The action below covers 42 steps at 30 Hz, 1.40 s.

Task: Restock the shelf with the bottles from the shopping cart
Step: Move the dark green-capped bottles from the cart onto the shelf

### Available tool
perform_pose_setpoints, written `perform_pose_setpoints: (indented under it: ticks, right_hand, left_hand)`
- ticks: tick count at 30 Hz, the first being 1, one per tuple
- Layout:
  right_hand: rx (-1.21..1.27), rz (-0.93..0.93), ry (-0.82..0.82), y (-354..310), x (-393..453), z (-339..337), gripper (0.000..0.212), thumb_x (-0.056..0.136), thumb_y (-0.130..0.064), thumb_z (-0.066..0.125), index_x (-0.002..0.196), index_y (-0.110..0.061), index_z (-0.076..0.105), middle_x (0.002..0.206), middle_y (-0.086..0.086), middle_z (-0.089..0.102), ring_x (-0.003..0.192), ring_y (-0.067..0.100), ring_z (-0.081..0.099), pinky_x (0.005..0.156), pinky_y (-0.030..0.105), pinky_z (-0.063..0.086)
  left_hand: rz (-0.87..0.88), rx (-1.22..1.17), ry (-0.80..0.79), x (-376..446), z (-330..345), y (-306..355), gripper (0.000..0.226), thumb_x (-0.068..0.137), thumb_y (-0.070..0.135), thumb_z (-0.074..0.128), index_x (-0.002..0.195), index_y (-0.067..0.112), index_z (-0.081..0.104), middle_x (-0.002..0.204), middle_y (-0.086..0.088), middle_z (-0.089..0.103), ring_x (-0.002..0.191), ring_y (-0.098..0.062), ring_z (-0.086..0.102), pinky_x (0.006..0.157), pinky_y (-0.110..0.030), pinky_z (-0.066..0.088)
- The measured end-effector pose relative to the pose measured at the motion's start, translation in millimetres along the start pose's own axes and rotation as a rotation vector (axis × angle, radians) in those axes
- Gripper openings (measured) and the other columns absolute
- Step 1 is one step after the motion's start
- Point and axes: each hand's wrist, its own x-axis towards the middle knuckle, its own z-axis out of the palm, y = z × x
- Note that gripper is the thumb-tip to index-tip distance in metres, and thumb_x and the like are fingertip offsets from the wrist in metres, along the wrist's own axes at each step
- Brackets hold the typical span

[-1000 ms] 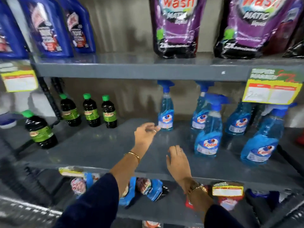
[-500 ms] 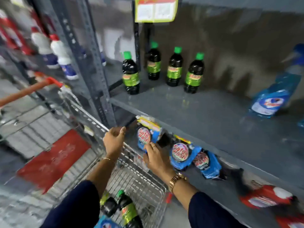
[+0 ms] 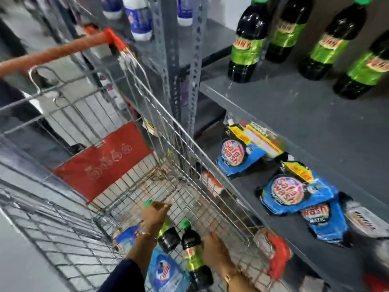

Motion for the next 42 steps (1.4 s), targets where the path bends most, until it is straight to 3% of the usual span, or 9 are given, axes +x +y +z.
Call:
perform_pose_setpoints:
  ticks: [4, 8, 13, 16, 21, 26, 29, 38, 42]
  right_hand:
    - [0.003, 0.139, -0.083, 7, 6, 29, 0.057, 0.092, -0.023, 0.052, 0.139, -0.005, 0.025, 0.141, 0.012, 0.041, 0.121, 0.024, 0.05, 0.094, 0.03, 0.043]
    - [0.043, 0.23, -0.159, 20, 6, 50, 0.036, 0.099, -0.022, 0.037, 0.132, -0.008, 0.043, 0.137, 0.008, 0.05, 0.126, 0.021, 0.047, 0.098, 0.026, 0.039]
    - [0.218, 0.275, -0.234, 18, 15, 50, 0.038, 0.084, -0.017, 0.065, 0.118, -0.005, 0.053, 0.121, 0.013, 0.061, 0.111, 0.027, 0.059, 0.088, 0.032, 0.049]
    - [0.197, 0.272, -0.263, 15, 24, 49, 0.052, 0.078, -0.023, 0.073, 0.122, -0.005, 0.051, 0.125, 0.012, 0.059, 0.112, 0.024, 0.058, 0.091, 0.029, 0.049]
    - [0.129, 0.268, -0.19, 14, 19, 47, 0.06, 0.073, -0.019, 0.076, 0.123, -0.003, 0.047, 0.122, 0.012, 0.061, 0.108, 0.025, 0.06, 0.093, 0.033, 0.051]
    - [0.111, 0.258, -0.141, 2, 12, 21, 0.042, 0.085, -0.015, 0.064, 0.121, 0.0, 0.047, 0.123, 0.017, 0.059, 0.11, 0.028, 0.059, 0.087, 0.028, 0.048]
    - [0.084, 0.225, -0.073, -13, 4, 0, 0.039, 0.089, -0.017, 0.059, 0.122, 0.0, 0.046, 0.124, 0.017, 0.059, 0.109, 0.027, 0.061, 0.084, 0.029, 0.05]
    - [0.188, -0.01, 0.274, -61, -62, -83, 0.038, 0.088, -0.014, 0.057, 0.122, -0.001, 0.045, 0.124, 0.021, 0.056, 0.113, 0.033, 0.055, 0.094, 0.037, 0.046]
    - [0.321, -0.113, 0.389, -77, -90, -129, 0.028, 0.08, -0.012, 0.067, 0.105, -0.013, 0.054, 0.101, 0.011, 0.067, 0.083, 0.022, 0.066, 0.058, 0.022, 0.051]
  left_hand:
    - [-0.028, 0.168, -0.169, 5, 33, -25, 0.024, 0.082, 0.024, 0.066, 0.085, 0.001, 0.074, 0.084, -0.011, 0.073, 0.086, -0.026, 0.065, 0.074, -0.029, 0.048]
    - [-0.112, 0.235, -0.26, 8, 65, -31, 0.023, 0.083, 0.017, 0.063, 0.062, 0.008, 0.061, 0.065, -0.005, 0.059, 0.06, -0.016, 0.053, 0.048, -0.013, 0.042]
    - [-0.146, 0.414, -0.285, 10, 84, -27, 0.022, 0.083, 0.023, 0.062, 0.086, 0.001, 0.066, 0.096, -0.015, 0.065, 0.091, -0.028, 0.062, 0.076, -0.029, 0.049]
    - [-0.148, 0.403, -0.276, 10, 87, -29, 0.02, 0.081, 0.019, 0.066, 0.087, 0.0, 0.068, 0.093, -0.017, 0.067, 0.08, -0.026, 0.06, 0.074, -0.03, 0.05]
    - [-0.13, 0.312, -0.249, 1, 77, -20, 0.014, 0.079, 0.016, 0.066, 0.071, 0.005, 0.065, 0.079, -0.014, 0.061, 0.065, -0.021, 0.053, 0.06, -0.023, 0.043]
    - [-0.033, 0.239, -0.191, -12, 57, 10, 0.02, 0.077, 0.018, 0.071, 0.071, 0.0, 0.066, 0.081, -0.017, 0.066, 0.08, -0.026, 0.062, 0.08, -0.035, 0.053]
    - [-0.001, 0.136, -0.148, -24, 39, 35, 0.034, 0.073, 0.017, 0.075, 0.051, 0.015, 0.049, 0.059, -0.002, 0.05, 0.069, -0.018, 0.052, 0.068, -0.03, 0.047]
    - [0.254, -0.101, -0.059, -90, -25, 138, 0.04, 0.058, 0.014, 0.084, 0.036, 0.016, 0.05, 0.053, -0.004, 0.042, 0.055, -0.016, 0.038, 0.056, -0.028, 0.032]
    - [0.323, -0.176, 0.014, -132, -45, 198, 0.03, 0.054, 0.018, 0.088, 0.04, 0.016, 0.062, 0.045, 0.003, 0.056, 0.045, -0.011, 0.05, 0.052, -0.019, 0.043]
